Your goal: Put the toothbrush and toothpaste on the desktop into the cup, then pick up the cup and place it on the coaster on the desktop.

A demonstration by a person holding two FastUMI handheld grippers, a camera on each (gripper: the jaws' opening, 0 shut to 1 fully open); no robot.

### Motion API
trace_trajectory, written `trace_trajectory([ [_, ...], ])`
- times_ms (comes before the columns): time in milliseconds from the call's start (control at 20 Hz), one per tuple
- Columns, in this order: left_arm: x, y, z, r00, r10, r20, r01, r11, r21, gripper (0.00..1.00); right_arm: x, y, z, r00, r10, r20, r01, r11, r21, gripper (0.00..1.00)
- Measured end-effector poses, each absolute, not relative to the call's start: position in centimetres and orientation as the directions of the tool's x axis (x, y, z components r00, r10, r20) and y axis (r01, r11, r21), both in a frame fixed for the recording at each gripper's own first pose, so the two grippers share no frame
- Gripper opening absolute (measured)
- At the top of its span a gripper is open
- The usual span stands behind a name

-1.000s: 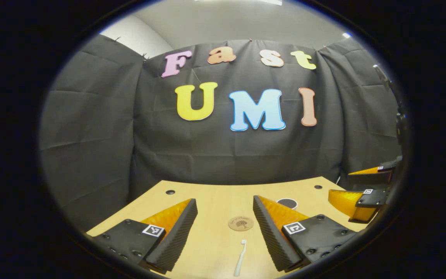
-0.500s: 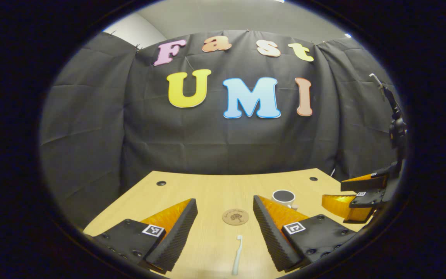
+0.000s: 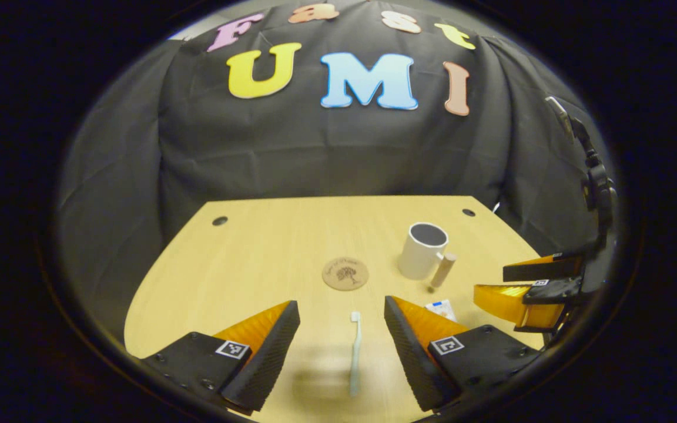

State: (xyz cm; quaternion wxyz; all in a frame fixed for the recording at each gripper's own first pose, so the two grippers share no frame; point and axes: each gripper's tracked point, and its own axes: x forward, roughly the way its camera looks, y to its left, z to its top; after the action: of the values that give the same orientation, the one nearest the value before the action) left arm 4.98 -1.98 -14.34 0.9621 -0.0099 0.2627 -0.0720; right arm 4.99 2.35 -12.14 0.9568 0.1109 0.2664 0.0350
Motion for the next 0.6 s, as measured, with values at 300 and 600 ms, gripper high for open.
trace_trajectory([
  [300, 4.7, -2.5, -19.7, 0.691, -0.145, -0.708, 0.121, 0.989, -0.084, 0.96, 6.2, 3.4, -15.7, 0.765, 0.156, -0.625, 0.014, 0.966, 0.259, 0.91],
  [600, 3.4, -3.3, -25.0, 0.498, -0.146, -0.855, 0.137, 0.987, -0.089, 0.98, 6.7, 3.6, -19.2, 0.691, 0.164, -0.704, 0.051, 0.96, 0.275, 0.92],
])
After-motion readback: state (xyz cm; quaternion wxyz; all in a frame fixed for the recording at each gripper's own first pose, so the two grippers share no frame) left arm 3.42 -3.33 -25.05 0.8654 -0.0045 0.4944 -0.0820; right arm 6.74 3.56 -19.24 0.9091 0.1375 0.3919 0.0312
